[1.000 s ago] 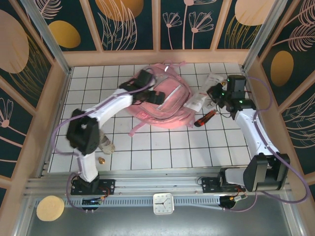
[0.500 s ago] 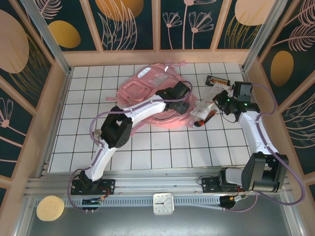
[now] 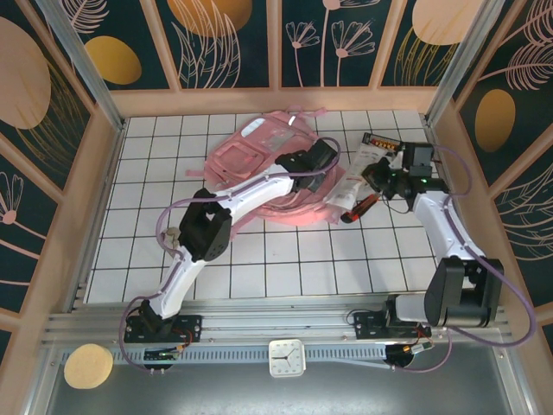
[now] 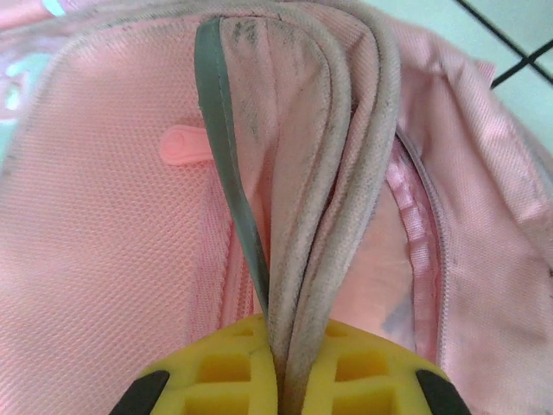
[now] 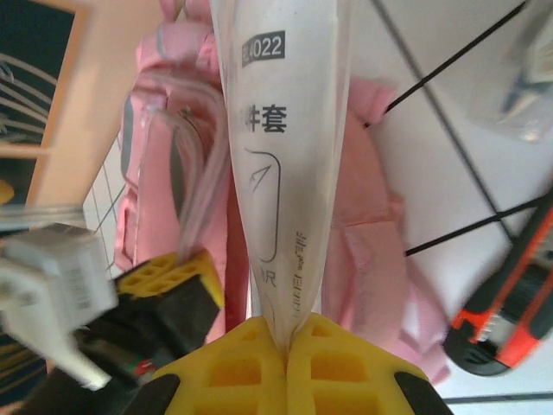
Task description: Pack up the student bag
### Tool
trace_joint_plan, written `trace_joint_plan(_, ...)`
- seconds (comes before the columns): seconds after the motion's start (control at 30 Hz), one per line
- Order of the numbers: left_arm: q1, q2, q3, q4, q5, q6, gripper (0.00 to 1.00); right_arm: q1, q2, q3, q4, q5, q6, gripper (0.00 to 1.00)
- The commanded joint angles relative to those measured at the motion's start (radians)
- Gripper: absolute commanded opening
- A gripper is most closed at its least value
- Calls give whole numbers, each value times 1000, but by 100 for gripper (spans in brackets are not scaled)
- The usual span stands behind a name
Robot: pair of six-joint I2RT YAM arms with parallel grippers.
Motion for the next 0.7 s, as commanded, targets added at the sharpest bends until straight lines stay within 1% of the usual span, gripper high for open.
trace_joint_plan(0.0,11,-129,58,-70,43,-25,0,76,76,-2,127,-58,40,0)
trace_joint_plan(0.07,15,-159,65,-88,53,-31,0,105,124,-2,194,-60,88,0)
trace_joint_plan(0.2,16,-203,62,-104,115,-46,0,165,244,20,344,-52,164,0)
trace_joint_plan(0.3,16,-217,47,-95,175,-61,0,212,375,61,481,-70,235,0)
trace_joint_plan(0.37,17,-218,41,-94,191,-75,0,248,467,88,611,-80,310,0)
trace_joint_plan(0.47,16,-221,22,-87,220,-84,0,287,595,151,757,-88,407,0)
trace_joint_plan(0.53,17,-225,2,-81,240,-92,0,308,664,222,774,-86,423,0)
trace_joint_plan(0.6,16,-226,-17,-67,260,-95,0,332,723,316,719,-90,393,0)
trace_joint_plan(0.63,17,-224,-25,-60,262,-96,0,341,747,353,685,-90,381,15)
trace_joint_plan(0.67,17,-222,-28,-58,254,-95,0,348,757,373,660,-92,374,27)
